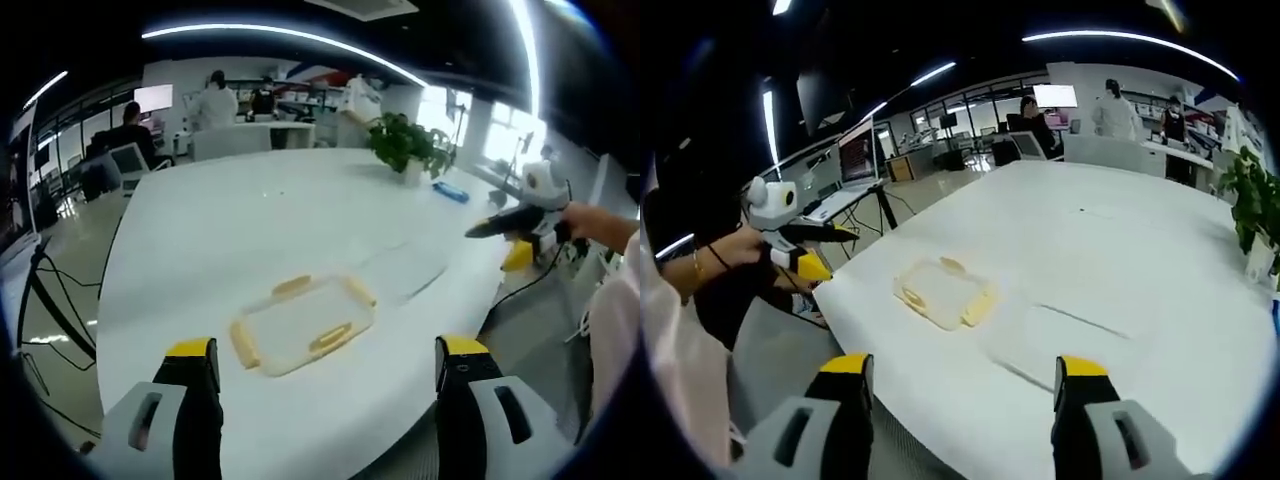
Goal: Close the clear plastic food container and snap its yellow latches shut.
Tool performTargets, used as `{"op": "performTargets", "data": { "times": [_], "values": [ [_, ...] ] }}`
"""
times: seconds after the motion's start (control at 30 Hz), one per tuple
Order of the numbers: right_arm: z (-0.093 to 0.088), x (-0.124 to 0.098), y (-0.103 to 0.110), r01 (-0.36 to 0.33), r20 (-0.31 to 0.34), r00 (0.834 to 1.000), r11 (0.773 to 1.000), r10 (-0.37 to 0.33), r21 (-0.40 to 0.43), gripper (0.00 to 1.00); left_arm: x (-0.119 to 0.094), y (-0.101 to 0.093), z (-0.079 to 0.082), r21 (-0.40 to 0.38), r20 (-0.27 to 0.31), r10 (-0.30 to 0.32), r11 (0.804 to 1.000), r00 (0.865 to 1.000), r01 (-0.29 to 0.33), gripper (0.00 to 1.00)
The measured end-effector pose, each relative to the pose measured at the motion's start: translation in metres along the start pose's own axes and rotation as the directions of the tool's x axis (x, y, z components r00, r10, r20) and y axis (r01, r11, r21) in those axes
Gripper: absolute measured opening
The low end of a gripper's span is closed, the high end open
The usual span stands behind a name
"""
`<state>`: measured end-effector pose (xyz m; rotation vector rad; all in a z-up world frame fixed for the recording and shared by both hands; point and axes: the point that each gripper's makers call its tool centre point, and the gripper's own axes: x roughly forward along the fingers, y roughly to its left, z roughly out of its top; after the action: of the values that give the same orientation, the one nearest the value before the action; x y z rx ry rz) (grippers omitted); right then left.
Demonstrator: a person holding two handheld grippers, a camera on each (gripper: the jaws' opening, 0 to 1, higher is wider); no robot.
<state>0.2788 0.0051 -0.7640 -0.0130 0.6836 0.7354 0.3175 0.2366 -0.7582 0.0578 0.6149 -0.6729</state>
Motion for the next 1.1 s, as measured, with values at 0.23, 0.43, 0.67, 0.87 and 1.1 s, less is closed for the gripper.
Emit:
{"op": "performTargets", "data": {
  "times": [0.23,0.43,0.67,0.87,1.1],
  "values": [
    [0.005,0.01,-0.004,-0.003,-0.032,0.999,0.999,0.001,-0.052,0.73,0.004,0.014,-0.002,0.078,-0.046,0.037,0.996,0.998,-0.033,0.84],
    [0.014,0.022,-0.008,-0.021,-0.06,0.998,0.994,0.015,-0.108,0.73,0.012,0.017,0.0,0.109,-0.063,0.021,0.994,0.998,-0.014,0.81],
    [0.021,0.046,-0.008,-0.04,-0.112,0.994,0.975,0.015,-0.219,0.72,0.023,0.023,-0.01,0.16,-0.129,0.013,0.987,0.992,0.007,0.8],
    [0.024,0.068,-0.006,-0.075,-0.176,0.984,0.944,0.019,-0.321,0.71,0.033,0.028,-0.016,0.196,-0.173,-0.005,0.98,0.985,0.039,0.8],
    [0.03,0.086,-0.005,-0.129,-0.235,0.972,0.895,0.028,-0.426,0.7,0.045,0.04,-0.021,0.253,-0.224,-0.015,0.965,0.974,0.073,0.8]
  ]
}}
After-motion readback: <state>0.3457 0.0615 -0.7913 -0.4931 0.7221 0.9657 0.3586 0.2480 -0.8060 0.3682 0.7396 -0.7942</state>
